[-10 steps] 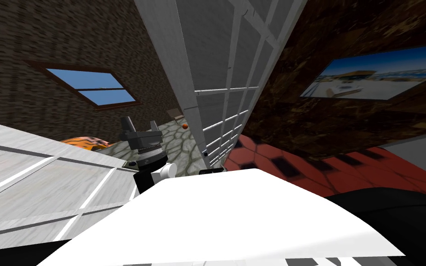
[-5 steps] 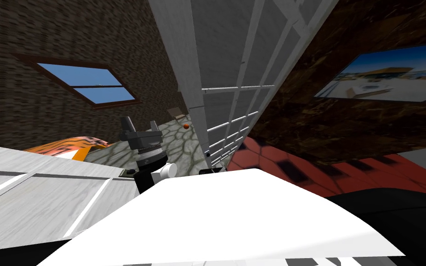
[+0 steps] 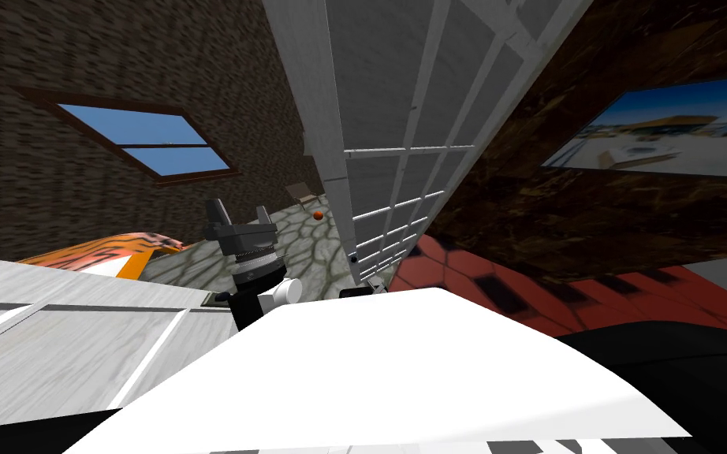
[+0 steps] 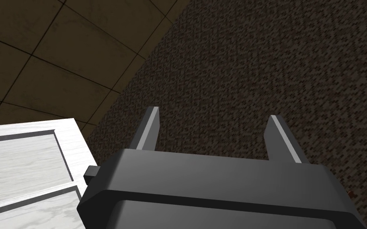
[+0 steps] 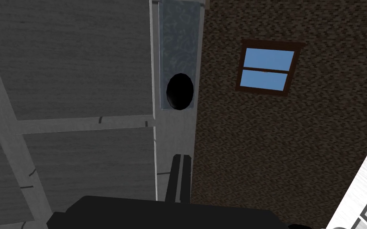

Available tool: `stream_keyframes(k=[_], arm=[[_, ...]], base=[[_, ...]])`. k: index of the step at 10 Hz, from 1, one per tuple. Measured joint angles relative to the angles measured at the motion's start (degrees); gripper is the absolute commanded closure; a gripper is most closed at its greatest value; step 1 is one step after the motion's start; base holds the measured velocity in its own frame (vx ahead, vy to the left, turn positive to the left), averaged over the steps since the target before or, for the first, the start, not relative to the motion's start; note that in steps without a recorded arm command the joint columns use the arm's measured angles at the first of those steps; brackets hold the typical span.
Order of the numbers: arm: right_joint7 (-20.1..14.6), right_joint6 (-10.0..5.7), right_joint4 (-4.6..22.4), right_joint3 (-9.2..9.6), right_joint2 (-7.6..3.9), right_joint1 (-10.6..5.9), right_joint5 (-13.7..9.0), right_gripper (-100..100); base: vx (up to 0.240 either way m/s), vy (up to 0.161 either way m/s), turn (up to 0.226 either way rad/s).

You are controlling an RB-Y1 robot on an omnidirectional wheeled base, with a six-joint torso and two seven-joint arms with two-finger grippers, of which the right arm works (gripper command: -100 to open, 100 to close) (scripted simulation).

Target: Push the door open

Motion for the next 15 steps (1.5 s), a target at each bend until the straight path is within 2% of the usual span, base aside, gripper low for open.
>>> stream_keyframes(k=[2, 3, 6, 7, 10, 15], arm=[[0.0, 0.00, 0.0, 0.00, -0.02, 0.01, 0.0, 100], [0.0, 0.00, 0.0, 0.00, -0.02, 0.01, 0.0, -100], [2.0, 0.67, -0.5, -2.42, 2.29, 1.35, -1.6, -100], [2.8, 0.80, -0.5, -3.27, 3.21, 1.79, -2.2, -100], [2.8, 1.36, -0.3, -3.68, 3.55, 1.15, -2.3, -100], [2.3, 2.78, 0.4, -4.73, 4.24, -1.08, -2.3, -100]], base=[[-0.004, -0.003, 0.000], [-0.001, 0.081, -0.222], [0.000, 0.187, -0.241], [0.000, 0.093, -0.042], [0.148, 0.098, 0.012], [0.151, 0.102, 0.016]])
